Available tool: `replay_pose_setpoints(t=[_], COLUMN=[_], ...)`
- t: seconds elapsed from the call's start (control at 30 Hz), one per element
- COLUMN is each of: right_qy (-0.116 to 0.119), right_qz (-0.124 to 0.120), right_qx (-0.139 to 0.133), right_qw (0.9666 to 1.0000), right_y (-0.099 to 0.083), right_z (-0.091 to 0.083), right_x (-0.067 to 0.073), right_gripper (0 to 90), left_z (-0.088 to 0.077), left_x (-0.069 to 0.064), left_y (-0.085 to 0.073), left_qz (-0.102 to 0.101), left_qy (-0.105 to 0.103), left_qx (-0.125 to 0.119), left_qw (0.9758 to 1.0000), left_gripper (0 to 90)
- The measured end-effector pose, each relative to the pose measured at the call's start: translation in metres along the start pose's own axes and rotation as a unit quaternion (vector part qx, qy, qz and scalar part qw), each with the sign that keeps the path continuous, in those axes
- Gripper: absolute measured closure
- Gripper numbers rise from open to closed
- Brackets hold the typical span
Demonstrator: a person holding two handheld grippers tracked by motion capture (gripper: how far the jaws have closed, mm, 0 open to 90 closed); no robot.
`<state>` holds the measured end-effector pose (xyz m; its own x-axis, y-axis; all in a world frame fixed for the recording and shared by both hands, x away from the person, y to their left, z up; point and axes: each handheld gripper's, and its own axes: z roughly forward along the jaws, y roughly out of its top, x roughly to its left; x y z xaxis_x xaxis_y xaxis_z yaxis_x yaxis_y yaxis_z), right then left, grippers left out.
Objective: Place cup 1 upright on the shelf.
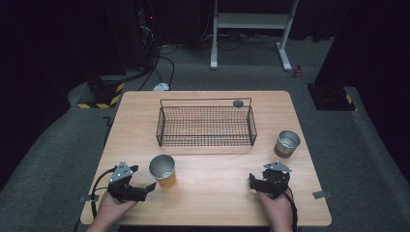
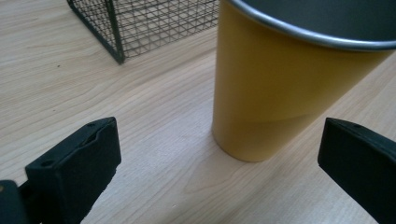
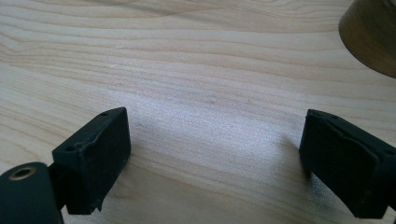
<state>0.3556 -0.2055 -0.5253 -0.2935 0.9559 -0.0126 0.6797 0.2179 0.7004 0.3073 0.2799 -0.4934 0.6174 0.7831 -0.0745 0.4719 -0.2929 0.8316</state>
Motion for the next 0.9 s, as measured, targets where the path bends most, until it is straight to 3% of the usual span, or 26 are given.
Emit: replay_pose_setpoints(t=[0.23,0.43,0.63,0.9], right_qy=[-0.001,-0.002,-0.002,-0.002], right_qz=[0.001,0.001,-0.001,-0.001], right_qx=[-0.001,-0.001,-0.002,-0.001], right_qw=[1.0000,1.0000,1.0000,1.0000], right_y=[0.000,0.000,0.000,0.000], right_z=[0.000,0.000,0.000,0.000], right_x=[0.000,0.000,0.000,0.000], right_gripper=[9.0,9.1,9.2,9.2], left_z=[0.005,0.009,0.011,0.013], left_x=[-0.004,-0.010,-0.014,-0.018], left_y=[0.001,0.003,0.009,0.017], left_qz=[0.010,0.003,0.023,0.029], left_qy=[-0.006,-0.020,-0.017,-0.022], left_qx=[0.004,-0.001,-0.001,-0.011], left_qw=[0.9999,0.9998,0.9996,0.9993], left_gripper=[0.1,0.1,0.1,0.1])
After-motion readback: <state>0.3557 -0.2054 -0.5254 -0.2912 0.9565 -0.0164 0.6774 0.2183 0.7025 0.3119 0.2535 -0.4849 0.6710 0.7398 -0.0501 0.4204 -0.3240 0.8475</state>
